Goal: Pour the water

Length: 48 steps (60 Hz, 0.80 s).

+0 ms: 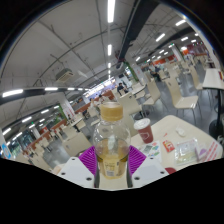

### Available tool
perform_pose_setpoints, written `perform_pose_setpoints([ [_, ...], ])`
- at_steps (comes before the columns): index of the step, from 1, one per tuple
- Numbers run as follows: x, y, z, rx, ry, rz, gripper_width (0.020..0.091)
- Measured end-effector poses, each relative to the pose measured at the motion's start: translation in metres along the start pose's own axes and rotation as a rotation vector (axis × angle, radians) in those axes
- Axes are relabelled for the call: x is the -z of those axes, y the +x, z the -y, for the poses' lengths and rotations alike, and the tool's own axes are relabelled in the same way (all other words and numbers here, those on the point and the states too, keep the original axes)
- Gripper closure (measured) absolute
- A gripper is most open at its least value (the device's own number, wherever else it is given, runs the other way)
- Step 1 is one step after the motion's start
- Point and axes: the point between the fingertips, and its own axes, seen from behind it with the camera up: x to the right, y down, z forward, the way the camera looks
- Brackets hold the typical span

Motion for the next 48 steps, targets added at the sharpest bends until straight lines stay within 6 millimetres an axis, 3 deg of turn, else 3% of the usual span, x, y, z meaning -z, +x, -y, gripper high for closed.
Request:
perform_pose_setpoints([
  [4,-0.007,0.027,0.002,0.154,0.007,-0.065,0.0743],
  [5,0.016,0.023,0.011,0.189,0.005,-0.084,0.0745],
  [7,-0.003,0.057,0.003,0.246,0.007,-0.119,0.0743],
  [10,-0.003,0.077,-0.008,0.321,-0.017,-0.162,0.0742],
  [11,-0.012,0.091,-0.012,0.337,-0.025,-0.173,0.0746],
  [24,-0.015,0.156,-0.059,0.428,-0.108,-0.254,0.0739],
  [33,-0.013,0.179,-0.089,0.433,-0.152,-0.275,0.0738],
  [34,-0.021,0.18,-0.095,0.438,-0.156,-0.279,0.0733],
  [43,-0.018,0.18,-0.093,0.451,-0.116,-0.281,0.0715],
  [48,-0.015,0.179,-0.094,0.445,-0.124,-0.285,0.066],
])
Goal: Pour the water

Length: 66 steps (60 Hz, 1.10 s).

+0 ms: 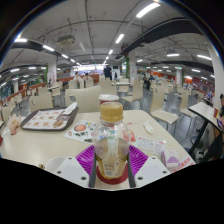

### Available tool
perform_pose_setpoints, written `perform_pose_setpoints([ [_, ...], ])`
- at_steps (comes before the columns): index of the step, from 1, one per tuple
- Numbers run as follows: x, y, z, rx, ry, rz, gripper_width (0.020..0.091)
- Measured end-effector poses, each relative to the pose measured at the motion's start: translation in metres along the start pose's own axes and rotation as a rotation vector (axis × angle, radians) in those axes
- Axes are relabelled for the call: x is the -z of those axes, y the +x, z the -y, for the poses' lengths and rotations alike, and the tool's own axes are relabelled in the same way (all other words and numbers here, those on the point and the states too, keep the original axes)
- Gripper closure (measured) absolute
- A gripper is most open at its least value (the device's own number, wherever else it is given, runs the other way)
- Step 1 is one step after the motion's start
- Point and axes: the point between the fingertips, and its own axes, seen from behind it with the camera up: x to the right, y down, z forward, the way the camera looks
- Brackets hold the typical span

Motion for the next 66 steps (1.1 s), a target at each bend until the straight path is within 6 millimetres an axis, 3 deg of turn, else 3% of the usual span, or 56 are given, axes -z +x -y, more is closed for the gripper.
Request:
perform_pose_setpoints([
  [6,0.005,0.003,-0.006,-0.007,-0.066,-0.01,0.0547],
  [8,0.009,0.003,-0.009,-0.009,-0.096,-0.012,0.0431],
  [10,0.016,0.003,-0.011,-0.01,-0.116,-0.015,0.0256],
  [11,0.017,0.003,-0.012,-0.009,-0.12,-0.017,0.024],
  [14,0.033,0.0,-0.012,0.014,-0.135,-0.017,0.0285],
  [17,0.047,0.001,-0.014,0.031,-0.164,-0.026,0.0246],
  [33,0.153,-0.029,-0.025,0.041,-0.276,0.009,0.0258],
  [43,0.203,-0.043,-0.026,0.041,-0.309,0.013,0.0255],
  [51,0.221,-0.049,-0.024,0.048,-0.31,0.013,0.0259],
  [66,0.228,-0.059,-0.021,0.051,-0.318,0.032,0.0257],
])
